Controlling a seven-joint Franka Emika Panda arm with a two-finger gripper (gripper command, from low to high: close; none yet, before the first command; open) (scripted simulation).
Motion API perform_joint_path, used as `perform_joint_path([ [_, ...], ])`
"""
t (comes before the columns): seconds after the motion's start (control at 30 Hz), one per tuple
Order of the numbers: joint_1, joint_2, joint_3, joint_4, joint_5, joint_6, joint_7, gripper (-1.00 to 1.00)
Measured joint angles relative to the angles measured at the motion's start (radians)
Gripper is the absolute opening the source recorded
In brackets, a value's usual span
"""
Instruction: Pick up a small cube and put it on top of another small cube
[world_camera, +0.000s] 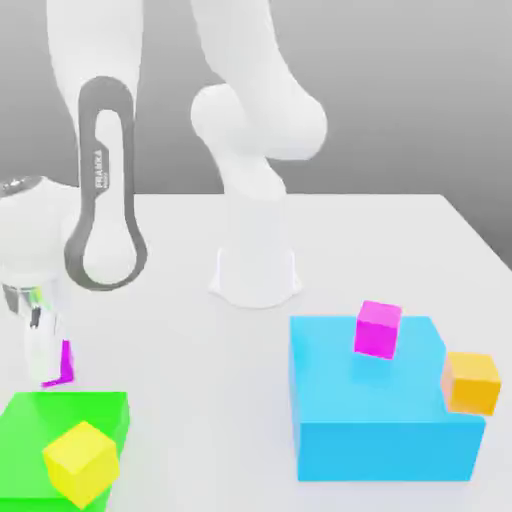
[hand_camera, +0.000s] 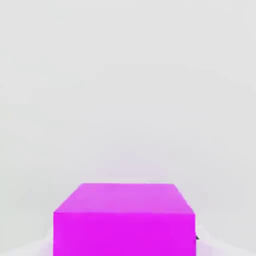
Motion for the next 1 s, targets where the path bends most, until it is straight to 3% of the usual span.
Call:
perform_joint_path([
  [0.13,0.051,-0.131,-0.045,-0.021,-0.139,-0.105,0.090,-1.00],
  [0.53,0.553,-0.249,0.289,0.162,-0.193,-0.401,-0.172,-1.00],
  [0.77,0.885,-0.311,0.435,0.274,-0.228,-0.572,-0.327,-1.00],
  [0.9,0.928,-0.230,0.439,0.261,-0.266,-0.480,-0.330,-1.00],
  [0.93,0.926,-0.207,0.437,0.253,-0.273,-0.449,-0.326,1.00],
  [1.0,0.925,-0.207,0.437,0.253,-0.273,-0.449,-0.326,1.00],
])
